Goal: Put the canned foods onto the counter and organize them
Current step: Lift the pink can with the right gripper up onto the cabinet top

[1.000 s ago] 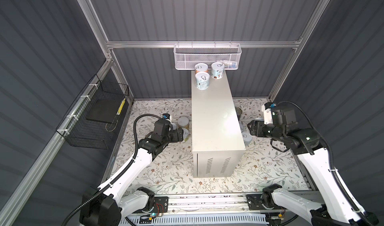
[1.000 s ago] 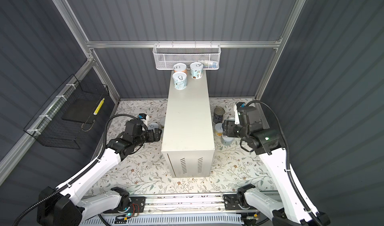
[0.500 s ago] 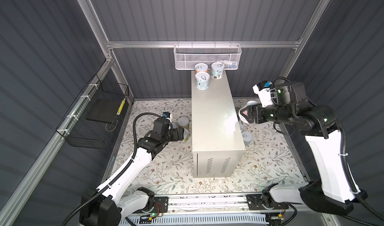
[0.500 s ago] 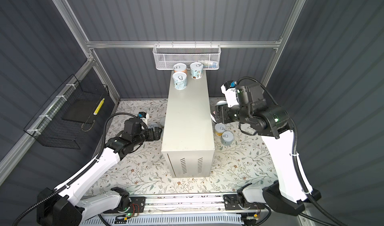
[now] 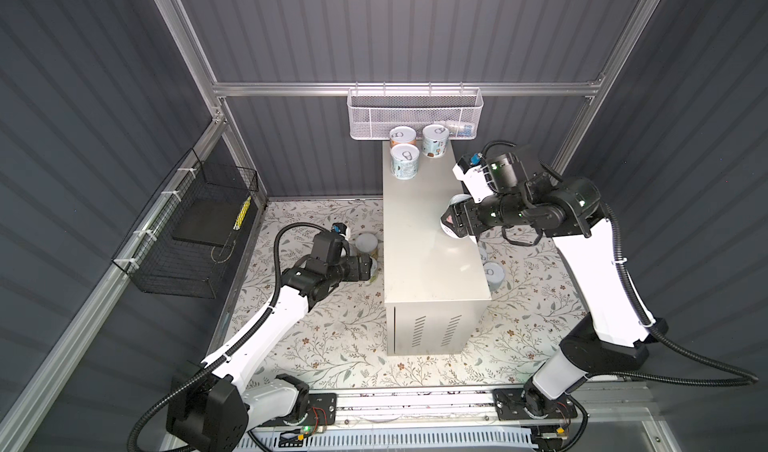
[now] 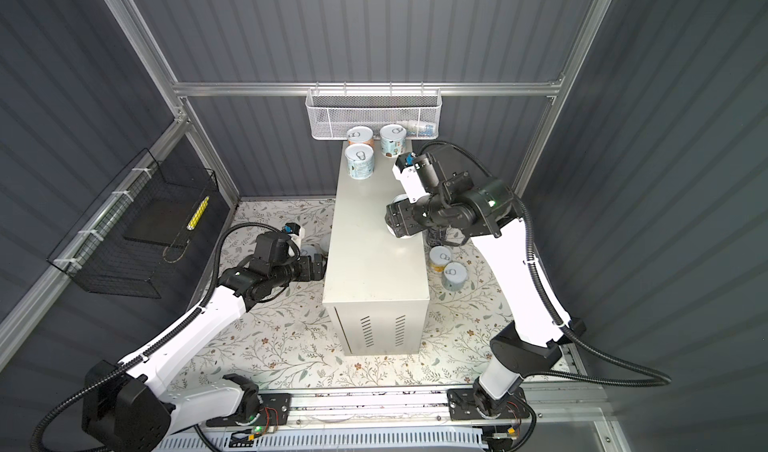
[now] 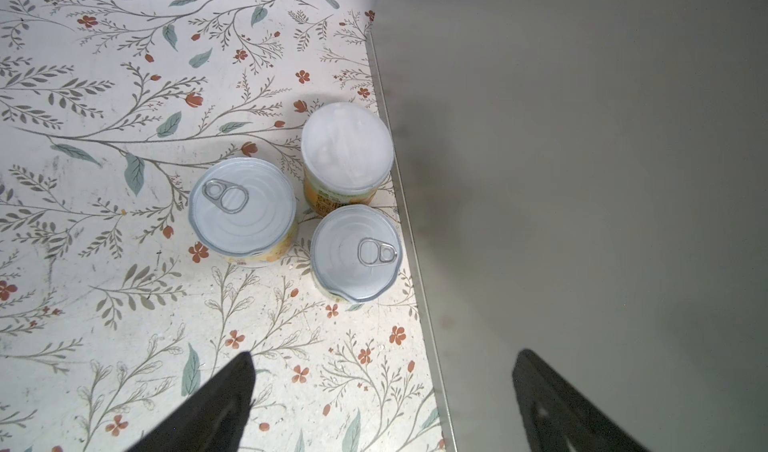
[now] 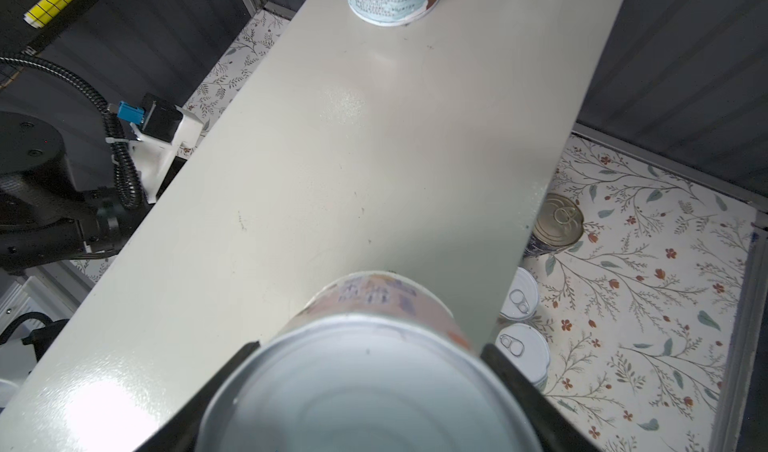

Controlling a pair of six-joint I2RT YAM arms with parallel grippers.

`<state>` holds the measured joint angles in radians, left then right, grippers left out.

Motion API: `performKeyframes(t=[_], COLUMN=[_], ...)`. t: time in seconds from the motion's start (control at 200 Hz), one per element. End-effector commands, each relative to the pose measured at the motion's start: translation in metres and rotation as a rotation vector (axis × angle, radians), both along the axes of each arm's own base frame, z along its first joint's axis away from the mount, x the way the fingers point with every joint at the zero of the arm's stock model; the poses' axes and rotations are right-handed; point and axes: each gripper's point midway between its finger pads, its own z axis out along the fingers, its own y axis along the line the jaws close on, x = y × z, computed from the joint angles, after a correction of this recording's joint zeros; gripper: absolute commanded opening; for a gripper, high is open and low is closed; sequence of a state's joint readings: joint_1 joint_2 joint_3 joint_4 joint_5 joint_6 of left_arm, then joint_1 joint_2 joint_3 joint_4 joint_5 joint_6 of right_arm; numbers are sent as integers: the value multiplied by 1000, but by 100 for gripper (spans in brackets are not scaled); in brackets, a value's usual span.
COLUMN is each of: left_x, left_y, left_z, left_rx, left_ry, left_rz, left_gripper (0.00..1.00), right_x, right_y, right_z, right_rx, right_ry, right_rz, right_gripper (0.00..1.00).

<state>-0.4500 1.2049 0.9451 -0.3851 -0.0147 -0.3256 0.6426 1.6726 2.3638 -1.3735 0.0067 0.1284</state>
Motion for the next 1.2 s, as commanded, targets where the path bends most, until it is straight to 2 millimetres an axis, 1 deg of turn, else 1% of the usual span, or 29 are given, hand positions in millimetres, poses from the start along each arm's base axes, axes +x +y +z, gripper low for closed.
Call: performKeyframes(t=[0.0,0.05,0.105,0.185,0.23,0.255,0.33,0.455,0.61,0.705,0.83,0.961,1.056,1.196], left_x=[0,-1,-1,-1,-1,-1,-1,-1,1,2,2,1,-1,-1], left_y=[-1,0,0,0,1,1,1,1,2,1,1,3,5,6], left_z=[6,4,1,0,-1,0,-2,-4,-4,-4,-5,-1,2,4], left_rx=[-3,0,3,4,2,0,3,7,12,12,11,14,18,17], left_ry=[-9,-4,2,3,2,-2,-2,3,2,3,4,-5,-12,-16], left_rz=[-20,-18,-18,-16,-11,-10,-7,-6,0,-2,-3,1,4,9], left_gripper=[98,98,98,98,98,99,99,99,99,99,99,99,99,99], right_x=[3,5,6,12,15,16,19,23,23,23,21,18,12,3], right_y=[-1,1,2,1,2,3,7,10,12,12,13,9,6,-2], right_z=[13,11,7,-1,-5,-7,-11,-9,-5,-8,-8,-1,3,0], right_rx=[-3,-8,-20,-45,-50,-53,-48,-35,-18,-23,-12,11,24,41], right_ry=[-58,-56,-47,-34,-26,-24,-23,-41,-56,-54,-51,-68,-72,-78], right_rz=[-8,-7,-7,-31,-38,-39,-34,-31,-18,-21,-16,-27,-34,-51], right_gripper=[0,3,10,28,41,45,55,70,80,87,94,94,93,93])
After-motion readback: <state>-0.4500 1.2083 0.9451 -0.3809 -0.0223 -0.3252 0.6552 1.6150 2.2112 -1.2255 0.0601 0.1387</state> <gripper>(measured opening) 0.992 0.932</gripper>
